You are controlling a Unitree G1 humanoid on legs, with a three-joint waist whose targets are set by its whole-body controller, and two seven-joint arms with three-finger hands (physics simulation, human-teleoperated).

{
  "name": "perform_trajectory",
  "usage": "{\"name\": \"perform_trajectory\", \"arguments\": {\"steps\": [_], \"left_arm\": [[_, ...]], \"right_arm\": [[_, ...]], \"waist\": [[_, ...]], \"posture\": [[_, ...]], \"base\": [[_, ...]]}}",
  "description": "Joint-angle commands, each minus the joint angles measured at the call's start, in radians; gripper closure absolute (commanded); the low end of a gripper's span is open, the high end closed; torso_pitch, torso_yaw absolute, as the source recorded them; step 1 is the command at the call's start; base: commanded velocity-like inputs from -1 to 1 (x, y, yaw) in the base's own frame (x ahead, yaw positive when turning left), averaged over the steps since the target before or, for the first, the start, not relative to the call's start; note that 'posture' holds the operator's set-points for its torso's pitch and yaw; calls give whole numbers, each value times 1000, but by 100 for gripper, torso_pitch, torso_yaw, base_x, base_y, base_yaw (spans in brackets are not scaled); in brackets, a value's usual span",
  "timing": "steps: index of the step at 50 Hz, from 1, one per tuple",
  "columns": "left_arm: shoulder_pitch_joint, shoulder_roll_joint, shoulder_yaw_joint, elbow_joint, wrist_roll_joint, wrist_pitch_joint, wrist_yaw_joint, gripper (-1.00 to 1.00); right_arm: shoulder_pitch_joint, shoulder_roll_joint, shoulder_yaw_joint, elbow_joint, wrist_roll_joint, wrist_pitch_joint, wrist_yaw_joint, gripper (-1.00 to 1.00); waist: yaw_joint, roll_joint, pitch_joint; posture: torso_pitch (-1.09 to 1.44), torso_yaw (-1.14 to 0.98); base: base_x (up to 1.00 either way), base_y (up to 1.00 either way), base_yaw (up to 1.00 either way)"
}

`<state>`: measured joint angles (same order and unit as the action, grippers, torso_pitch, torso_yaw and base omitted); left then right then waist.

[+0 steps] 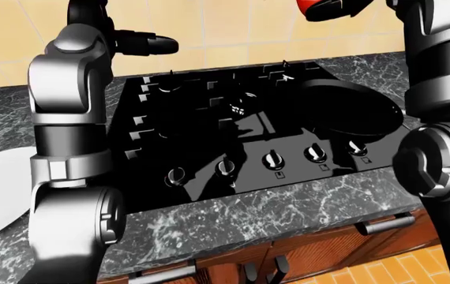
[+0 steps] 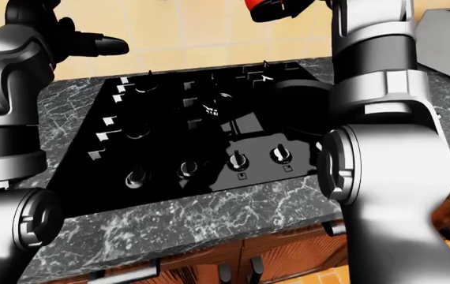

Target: Pick the tomato from the pan and place it on the plate.

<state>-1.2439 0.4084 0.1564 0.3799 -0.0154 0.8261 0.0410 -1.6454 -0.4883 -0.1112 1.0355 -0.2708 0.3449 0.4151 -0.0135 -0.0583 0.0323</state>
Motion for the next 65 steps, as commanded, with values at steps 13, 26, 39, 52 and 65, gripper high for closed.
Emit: {"name": "perform_trajectory", "arguments": {"steps": [13, 26, 39, 52, 65], "left_arm": [[-35, 14, 5, -25, 5, -28, -3, -100], [-39, 9, 3, -37, 7, -17, -1, -100], [-36, 10, 4, -33, 8, -23, 0, -100], [-35, 10, 3, -36, 10, -22, -1, -100], [-36, 11, 3, -40, 11, -18, -3, -100]], "right_arm": [[-36, -9, -5, -22, 1, -20, -10, 100], [-38, -13, -5, -26, -2, -15, -3, 100], [-35, -12, -6, -30, 0, -15, -3, 100], [-35, -16, -7, -41, 2, -5, 3, 100], [-43, -14, -4, -38, -2, -2, 6, 100]], "waist": [[2, 119, -28], [1, 51, -24], [7, 66, -28], [-6, 77, -21], [13, 23, -46]], "posture": [[0, 0], [0, 0], [0, 0], [0, 0], [0, 0]], "base": [[0, 28, 0], [0, 28, 0], [0, 28, 0], [0, 28, 0], [0, 28, 0]]}}
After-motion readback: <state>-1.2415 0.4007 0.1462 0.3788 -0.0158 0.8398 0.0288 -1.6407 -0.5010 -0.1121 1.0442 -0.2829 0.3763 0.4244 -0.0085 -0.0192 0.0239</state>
